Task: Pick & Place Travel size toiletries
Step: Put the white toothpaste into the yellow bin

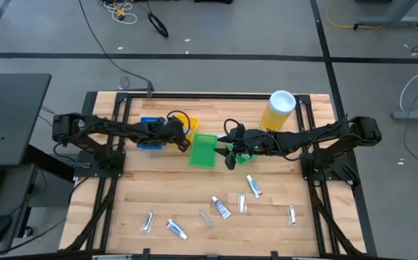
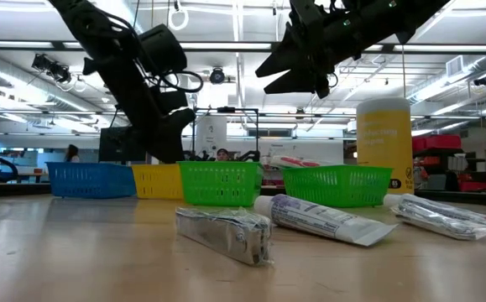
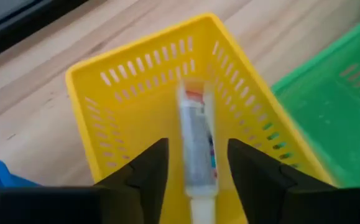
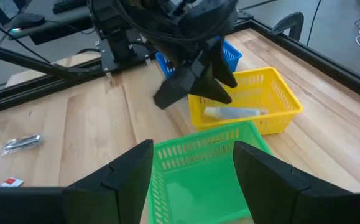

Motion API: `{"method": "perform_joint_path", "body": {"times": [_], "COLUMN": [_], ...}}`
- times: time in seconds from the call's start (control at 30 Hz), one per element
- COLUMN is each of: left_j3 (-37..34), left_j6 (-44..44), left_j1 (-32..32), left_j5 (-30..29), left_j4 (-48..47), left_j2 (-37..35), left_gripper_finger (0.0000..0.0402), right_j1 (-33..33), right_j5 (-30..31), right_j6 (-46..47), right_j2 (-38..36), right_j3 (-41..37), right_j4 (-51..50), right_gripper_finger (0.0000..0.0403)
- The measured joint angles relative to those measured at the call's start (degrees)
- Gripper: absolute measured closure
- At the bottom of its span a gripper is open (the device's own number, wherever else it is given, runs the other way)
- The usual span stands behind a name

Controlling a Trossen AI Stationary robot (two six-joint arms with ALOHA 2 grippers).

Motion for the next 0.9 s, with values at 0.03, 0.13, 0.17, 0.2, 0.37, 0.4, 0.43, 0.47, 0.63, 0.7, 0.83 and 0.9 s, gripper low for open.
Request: {"method": "perform_joint_path", "body": {"times": [0.03,0.13,0.17,0.2,0.37,0.4,0.43,0.47,0.63,0.7,0.83,0.9], "left_j3": [0.00,0.00,0.00,0.00,1.38,1.78,1.99,1.97,1.91,2.01,2.01,1.88], "left_j6": [0.51,2.04,2.75,3.38,8.31,8.70,9.23,10.40,14.23,14.86,14.89,14.45], "left_j1": [0.31,1.13,1.16,1.15,-1.05,-2.22,-3.59,-5.18,-15.70,-20.79,-31.48,-36.27], "left_j5": [-0.08,-1.61,-1.70,-1.29,6.20,6.53,6.69,6.97,15.02,18.20,18.53,16.35], "left_j4": [0.26,0.83,1.04,0.96,1.34,1.81,1.93,1.54,1.12,1.22,1.50,0.86], "left_j2": [0.28,0.26,0.00,-0.66,-5.44,-6.41,-7.59,-9.04,-12.79,-12.79,-11.22,-9.97], "left_gripper_finger": [0.0217,0.0191,0.0184,0.0178,0.0169,0.0171,0.0173,0.0175,0.0184,0.0186,0.0186,0.0187], "right_j1": [0.00,0.00,0.02,0.02,0.02,0.02,0.01,0.00,0.00,-0.06,-0.09,-0.09], "right_j5": [0.00,0.00,0.00,0.00,0.00,0.01,0.00,0.01,0.04,0.04,0.04,0.04], "right_j6": [-0.10,-0.11,-0.11,-0.11,-0.11,-0.11,-0.11,-0.12,-0.38,-0.38,-0.38,-0.36], "right_j2": [0.00,0.00,0.00,0.00,0.00,0.00,0.00,0.00,0.00,0.00,0.00,0.00], "right_j3": [0.00,0.00,0.00,0.00,0.00,0.00,0.00,0.00,0.00,0.00,0.00,0.00], "right_j4": [0.04,0.04,0.04,0.02,-0.02,-0.02,-0.02,-0.02,-0.22,-0.09,-0.02,0.00], "right_gripper_finger": [0.0170,0.0170,0.0170,0.0170,0.0170,0.0170,0.0170,0.0170,0.0170,0.0170,0.0170,0.0170]}}
